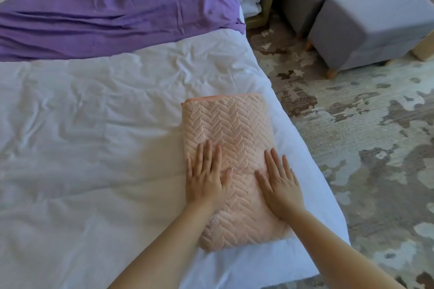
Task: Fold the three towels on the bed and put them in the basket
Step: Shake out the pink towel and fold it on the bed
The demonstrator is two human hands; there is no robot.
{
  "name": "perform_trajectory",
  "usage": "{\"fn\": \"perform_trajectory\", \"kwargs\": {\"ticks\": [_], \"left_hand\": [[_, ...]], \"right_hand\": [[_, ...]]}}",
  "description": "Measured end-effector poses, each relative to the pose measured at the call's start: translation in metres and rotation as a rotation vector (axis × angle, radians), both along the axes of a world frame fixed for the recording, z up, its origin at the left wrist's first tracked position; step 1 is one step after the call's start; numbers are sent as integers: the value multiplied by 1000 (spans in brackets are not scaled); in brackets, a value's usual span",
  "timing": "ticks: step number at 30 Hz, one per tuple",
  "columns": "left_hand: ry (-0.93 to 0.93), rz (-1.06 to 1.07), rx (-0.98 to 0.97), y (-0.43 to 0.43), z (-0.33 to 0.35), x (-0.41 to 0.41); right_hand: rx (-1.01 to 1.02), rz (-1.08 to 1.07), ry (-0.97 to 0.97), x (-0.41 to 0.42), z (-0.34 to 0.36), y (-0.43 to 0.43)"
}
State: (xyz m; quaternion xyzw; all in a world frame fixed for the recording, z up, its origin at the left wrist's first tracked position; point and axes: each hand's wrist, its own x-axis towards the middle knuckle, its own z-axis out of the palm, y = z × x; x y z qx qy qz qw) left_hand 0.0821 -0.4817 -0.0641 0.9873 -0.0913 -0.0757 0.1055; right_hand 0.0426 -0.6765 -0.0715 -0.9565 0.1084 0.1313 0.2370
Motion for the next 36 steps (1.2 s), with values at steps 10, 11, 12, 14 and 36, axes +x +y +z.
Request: {"fn": "perform_trajectory", "kwargs": {"ticks": [10, 11, 12, 14, 36], "left_hand": [[-185, 63, -39, -16, 44, 102], [-161, 69, -24, -15, 37, 111], [-144, 76, -8, -12, 27, 117], [-122, 90, 17, -8, 10, 122], [-58, 52, -6, -2, 8, 88]], "right_hand": [[26, 44, -240, 116, 45, 16], [35, 56, -223, 130, 41, 19], [39, 71, -205, 142, 34, 21], [35, 100, -160, 157, 18, 21], [49, 119, -111, 132, 8, 14]]}}
